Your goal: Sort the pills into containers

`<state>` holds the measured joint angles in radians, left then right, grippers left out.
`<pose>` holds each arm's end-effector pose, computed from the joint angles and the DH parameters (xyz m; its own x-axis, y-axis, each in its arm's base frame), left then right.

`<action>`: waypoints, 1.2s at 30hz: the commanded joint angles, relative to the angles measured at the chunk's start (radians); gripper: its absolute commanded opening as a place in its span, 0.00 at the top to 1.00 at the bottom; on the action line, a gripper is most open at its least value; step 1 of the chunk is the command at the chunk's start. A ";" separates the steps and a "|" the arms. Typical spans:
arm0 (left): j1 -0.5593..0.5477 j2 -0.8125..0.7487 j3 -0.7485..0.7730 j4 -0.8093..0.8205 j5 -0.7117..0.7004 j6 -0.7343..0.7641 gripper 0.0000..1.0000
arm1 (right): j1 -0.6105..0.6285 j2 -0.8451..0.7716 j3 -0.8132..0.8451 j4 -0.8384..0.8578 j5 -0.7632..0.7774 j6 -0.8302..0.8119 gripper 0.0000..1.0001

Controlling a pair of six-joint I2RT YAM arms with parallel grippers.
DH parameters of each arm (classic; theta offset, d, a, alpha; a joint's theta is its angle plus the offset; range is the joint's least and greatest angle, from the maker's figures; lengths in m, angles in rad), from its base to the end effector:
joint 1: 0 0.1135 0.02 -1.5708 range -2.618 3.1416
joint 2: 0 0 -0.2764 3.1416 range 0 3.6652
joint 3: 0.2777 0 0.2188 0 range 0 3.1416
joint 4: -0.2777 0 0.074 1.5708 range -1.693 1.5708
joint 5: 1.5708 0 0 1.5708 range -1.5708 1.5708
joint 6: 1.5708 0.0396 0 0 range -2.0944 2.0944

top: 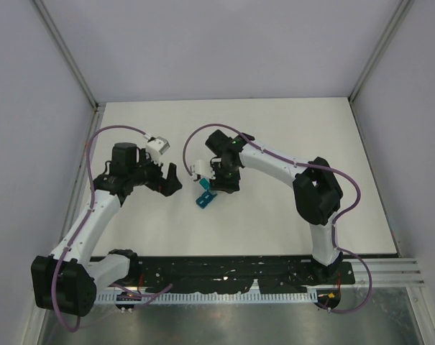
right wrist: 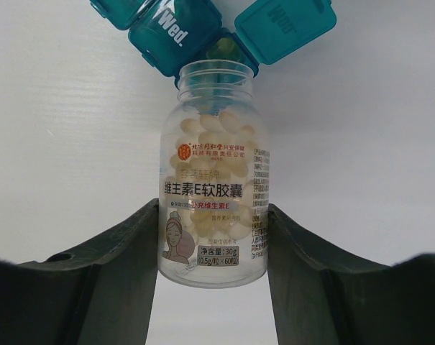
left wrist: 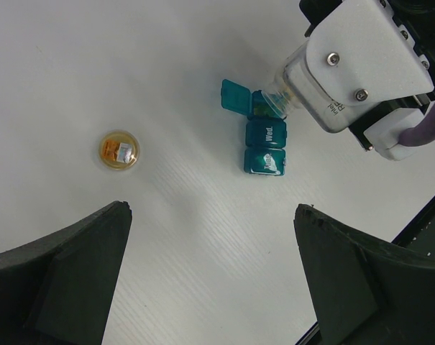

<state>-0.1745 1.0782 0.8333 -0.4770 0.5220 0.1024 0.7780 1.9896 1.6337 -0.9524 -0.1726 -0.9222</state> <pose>0.1830 -0.0523 0.2926 -0.5943 0.1948 -0.7803 0.5829 0.7728 -0.2510 0.2658 0.2715 0.2398 0.1608 -0.9438 -0.2889 -0.9851 -0.1352 -0.1066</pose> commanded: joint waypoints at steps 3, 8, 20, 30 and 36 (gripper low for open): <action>0.009 0.006 0.010 0.008 0.030 -0.015 0.00 | 0.009 -0.005 0.041 -0.013 0.007 -0.015 0.94; 0.012 0.005 0.010 0.008 0.032 -0.017 0.00 | 0.010 -0.005 0.038 -0.009 0.007 -0.015 0.95; 0.016 0.009 0.010 0.005 0.035 -0.020 0.00 | 0.010 -0.022 0.020 0.014 0.002 -0.004 0.94; 0.020 0.012 0.012 0.003 0.038 -0.018 0.00 | 0.009 -0.038 0.006 0.030 -0.007 0.005 0.95; 0.021 0.019 0.012 0.002 0.039 -0.020 0.00 | 0.009 -0.054 -0.017 0.050 -0.015 0.013 0.95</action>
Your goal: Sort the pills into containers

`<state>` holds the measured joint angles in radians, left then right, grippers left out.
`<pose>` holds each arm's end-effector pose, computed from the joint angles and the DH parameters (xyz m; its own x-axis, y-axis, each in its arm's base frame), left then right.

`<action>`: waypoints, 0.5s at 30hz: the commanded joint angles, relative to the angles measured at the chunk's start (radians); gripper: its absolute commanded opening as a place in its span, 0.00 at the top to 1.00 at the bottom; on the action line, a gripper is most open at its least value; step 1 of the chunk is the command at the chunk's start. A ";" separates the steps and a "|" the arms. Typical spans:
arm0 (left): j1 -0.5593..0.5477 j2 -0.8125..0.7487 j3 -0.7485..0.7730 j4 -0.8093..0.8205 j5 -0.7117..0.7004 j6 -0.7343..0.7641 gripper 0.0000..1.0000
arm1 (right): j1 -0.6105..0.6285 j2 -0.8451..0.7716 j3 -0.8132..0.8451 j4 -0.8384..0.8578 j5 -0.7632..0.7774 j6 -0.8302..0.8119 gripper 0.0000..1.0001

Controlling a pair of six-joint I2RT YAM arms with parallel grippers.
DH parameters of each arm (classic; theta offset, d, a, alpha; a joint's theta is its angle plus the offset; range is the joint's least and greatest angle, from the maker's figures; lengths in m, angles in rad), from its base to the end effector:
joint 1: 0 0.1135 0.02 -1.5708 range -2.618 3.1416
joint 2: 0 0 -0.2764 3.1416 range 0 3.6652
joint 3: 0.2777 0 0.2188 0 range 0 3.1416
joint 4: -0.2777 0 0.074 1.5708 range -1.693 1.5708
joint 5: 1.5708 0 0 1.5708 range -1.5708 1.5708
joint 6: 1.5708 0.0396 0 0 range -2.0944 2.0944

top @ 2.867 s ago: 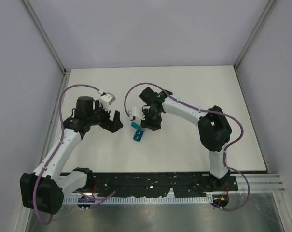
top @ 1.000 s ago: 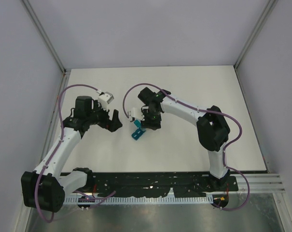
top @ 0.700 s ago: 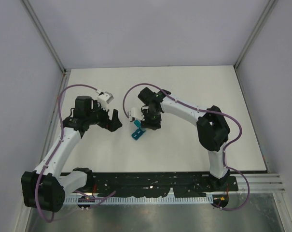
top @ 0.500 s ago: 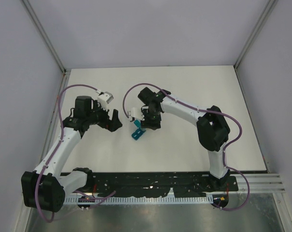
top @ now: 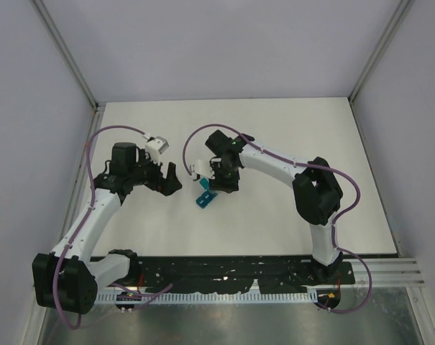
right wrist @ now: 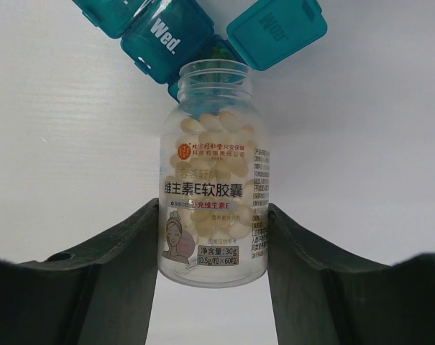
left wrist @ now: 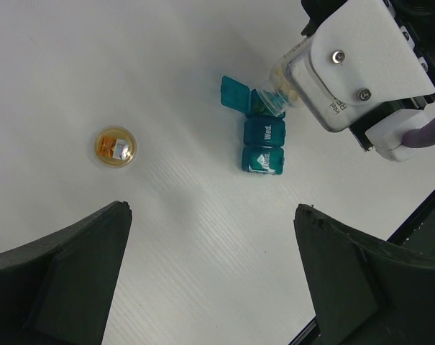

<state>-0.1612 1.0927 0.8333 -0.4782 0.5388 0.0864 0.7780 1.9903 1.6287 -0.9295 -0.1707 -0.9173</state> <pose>0.1858 -0.0508 0.2903 -0.6171 0.1754 -0.7671 0.5680 0.7740 -0.2799 0.2673 0.2728 0.2390 0.1594 -0.9413 -0.2975 -0.9844 -0.1288 -0.1199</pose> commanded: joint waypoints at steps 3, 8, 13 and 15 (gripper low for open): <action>0.009 0.006 0.012 0.001 0.023 -0.002 0.01 | 0.009 -0.064 -0.029 0.041 -0.018 0.011 0.95; 0.011 0.012 0.013 0.001 0.018 -0.001 0.01 | 0.007 -0.074 -0.043 0.052 -0.024 0.017 0.94; 0.011 0.013 0.013 0.000 0.020 -0.002 0.00 | 0.007 -0.082 -0.044 0.060 -0.029 0.020 0.94; 0.012 0.015 0.013 0.000 0.020 -0.002 0.00 | 0.009 -0.085 -0.049 0.064 -0.030 0.023 0.94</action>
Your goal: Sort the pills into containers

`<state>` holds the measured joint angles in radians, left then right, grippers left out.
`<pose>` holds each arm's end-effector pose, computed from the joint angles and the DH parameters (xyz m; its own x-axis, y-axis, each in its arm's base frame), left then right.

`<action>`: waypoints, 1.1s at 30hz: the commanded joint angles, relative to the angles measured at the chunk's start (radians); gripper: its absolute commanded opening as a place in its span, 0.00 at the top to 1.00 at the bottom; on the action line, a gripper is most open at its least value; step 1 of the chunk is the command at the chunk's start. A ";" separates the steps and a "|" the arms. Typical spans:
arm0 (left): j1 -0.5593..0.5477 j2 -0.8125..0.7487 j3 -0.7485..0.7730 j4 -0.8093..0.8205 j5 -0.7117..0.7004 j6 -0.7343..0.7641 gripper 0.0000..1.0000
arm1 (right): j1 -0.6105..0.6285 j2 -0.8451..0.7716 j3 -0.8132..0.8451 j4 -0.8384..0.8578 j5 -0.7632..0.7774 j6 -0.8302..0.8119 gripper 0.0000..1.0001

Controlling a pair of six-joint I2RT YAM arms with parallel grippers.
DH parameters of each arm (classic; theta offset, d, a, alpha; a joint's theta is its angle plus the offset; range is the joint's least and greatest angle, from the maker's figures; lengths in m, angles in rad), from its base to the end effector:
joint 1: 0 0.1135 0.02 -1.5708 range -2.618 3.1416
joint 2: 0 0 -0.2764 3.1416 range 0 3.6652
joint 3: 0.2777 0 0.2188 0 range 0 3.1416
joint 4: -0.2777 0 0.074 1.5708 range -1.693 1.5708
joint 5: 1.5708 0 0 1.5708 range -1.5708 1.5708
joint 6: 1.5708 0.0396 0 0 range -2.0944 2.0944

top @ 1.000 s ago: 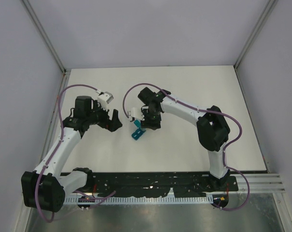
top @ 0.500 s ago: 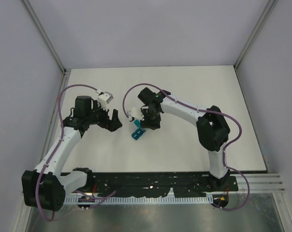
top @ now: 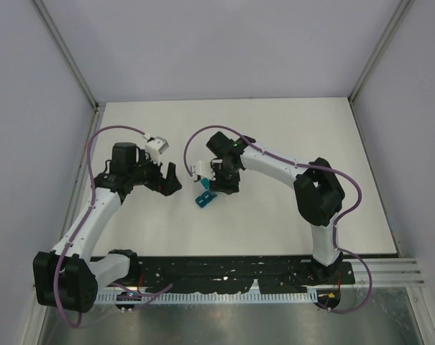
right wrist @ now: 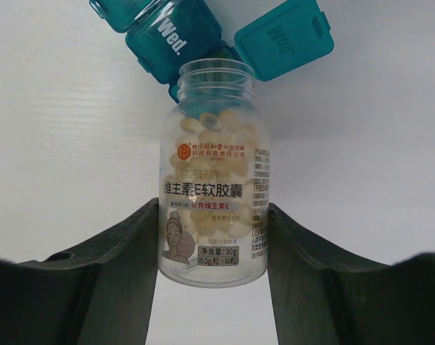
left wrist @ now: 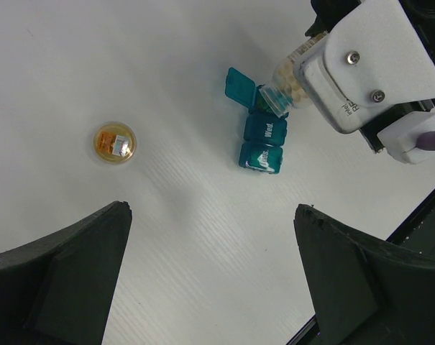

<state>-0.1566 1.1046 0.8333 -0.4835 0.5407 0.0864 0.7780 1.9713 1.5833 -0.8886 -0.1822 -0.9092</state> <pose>0.1876 -0.0503 0.2878 -0.6307 0.1745 -0.7561 0.5606 0.7762 -0.2885 0.2642 0.2704 0.2359 0.1553 -0.9363 -0.3150 -0.9849 -0.1222 -0.1223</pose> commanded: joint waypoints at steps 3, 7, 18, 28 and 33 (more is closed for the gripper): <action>0.008 0.008 0.013 0.005 0.016 -0.002 0.01 | 0.007 -0.075 -0.014 0.037 -0.020 0.020 0.94; 0.008 0.011 0.013 0.003 0.016 -0.001 0.01 | 0.007 -0.086 -0.026 0.050 -0.022 0.026 0.94; 0.008 0.012 0.016 0.002 0.012 -0.001 0.00 | 0.004 -0.118 -0.049 0.071 -0.022 0.038 0.94; 0.009 0.012 0.016 0.000 0.012 -0.002 0.00 | 0.000 -0.170 -0.112 0.128 -0.039 0.070 0.94; 0.009 0.014 0.016 0.000 0.010 -0.001 0.00 | 0.000 -0.199 -0.155 0.172 -0.049 0.090 0.94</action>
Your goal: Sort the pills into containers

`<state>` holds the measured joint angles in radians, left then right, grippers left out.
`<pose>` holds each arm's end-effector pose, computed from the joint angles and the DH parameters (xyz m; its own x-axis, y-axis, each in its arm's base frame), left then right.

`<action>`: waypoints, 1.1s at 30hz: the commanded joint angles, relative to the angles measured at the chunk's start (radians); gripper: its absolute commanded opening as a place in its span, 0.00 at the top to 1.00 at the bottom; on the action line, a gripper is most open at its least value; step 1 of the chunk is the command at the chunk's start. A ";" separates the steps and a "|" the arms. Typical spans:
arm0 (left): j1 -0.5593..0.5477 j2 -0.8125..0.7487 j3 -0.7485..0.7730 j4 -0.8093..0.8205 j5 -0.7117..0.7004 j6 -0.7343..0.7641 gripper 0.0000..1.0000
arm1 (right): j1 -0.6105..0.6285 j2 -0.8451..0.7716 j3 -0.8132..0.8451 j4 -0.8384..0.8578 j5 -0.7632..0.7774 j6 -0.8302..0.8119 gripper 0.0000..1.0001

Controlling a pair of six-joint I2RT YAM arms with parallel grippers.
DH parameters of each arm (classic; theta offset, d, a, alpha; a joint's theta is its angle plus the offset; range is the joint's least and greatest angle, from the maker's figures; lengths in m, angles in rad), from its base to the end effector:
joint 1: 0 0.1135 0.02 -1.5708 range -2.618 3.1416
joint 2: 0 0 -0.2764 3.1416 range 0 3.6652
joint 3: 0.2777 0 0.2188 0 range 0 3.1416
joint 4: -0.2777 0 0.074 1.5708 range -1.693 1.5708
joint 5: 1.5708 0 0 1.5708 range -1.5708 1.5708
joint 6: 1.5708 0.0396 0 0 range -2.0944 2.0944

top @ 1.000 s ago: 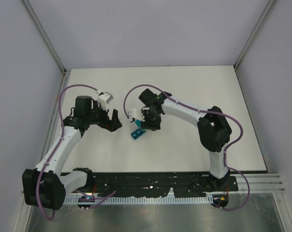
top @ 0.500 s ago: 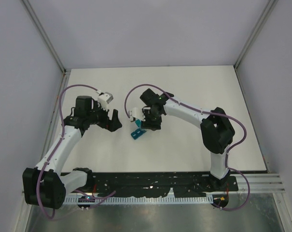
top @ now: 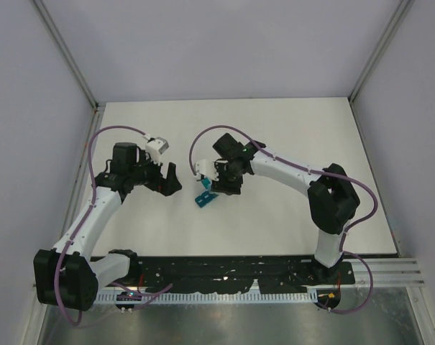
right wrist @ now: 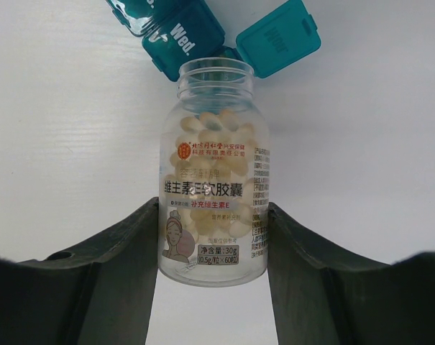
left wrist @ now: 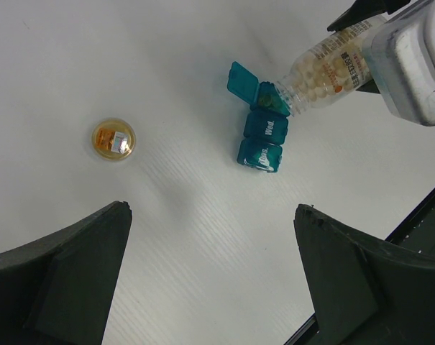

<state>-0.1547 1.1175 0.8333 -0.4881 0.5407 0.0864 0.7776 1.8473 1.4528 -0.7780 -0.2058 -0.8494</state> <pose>0.1896 -0.0502 0.2852 -0.6440 0.1753 -0.7446 0.5541 0.7781 -0.2960 0.2484 0.2559 0.2500 0.1243 -0.9091 -0.3976 -0.9841 -0.0616 -0.1668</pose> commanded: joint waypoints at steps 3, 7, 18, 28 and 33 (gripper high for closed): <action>0.006 0.004 0.017 0.005 0.005 -0.002 0.00 | -0.001 -0.100 -0.049 0.100 -0.033 0.046 0.94; 0.007 0.010 0.016 0.005 0.004 0.001 0.00 | -0.006 -0.135 -0.086 0.149 -0.047 0.073 0.94; 0.007 0.013 0.015 0.008 0.001 0.003 0.00 | -0.014 -0.215 -0.180 0.278 -0.069 0.131 0.95; 0.009 0.019 0.010 0.014 0.002 0.007 0.00 | -0.018 -0.322 -0.298 0.425 -0.089 0.208 0.94; 0.009 0.022 0.007 0.020 0.011 0.012 0.00 | -0.020 -0.398 -0.365 0.506 -0.107 0.253 0.94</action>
<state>-0.1547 1.1385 0.8333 -0.4881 0.5396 0.0872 0.7628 1.5387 1.1194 -0.3977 -0.2771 -0.6506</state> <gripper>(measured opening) 0.995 0.587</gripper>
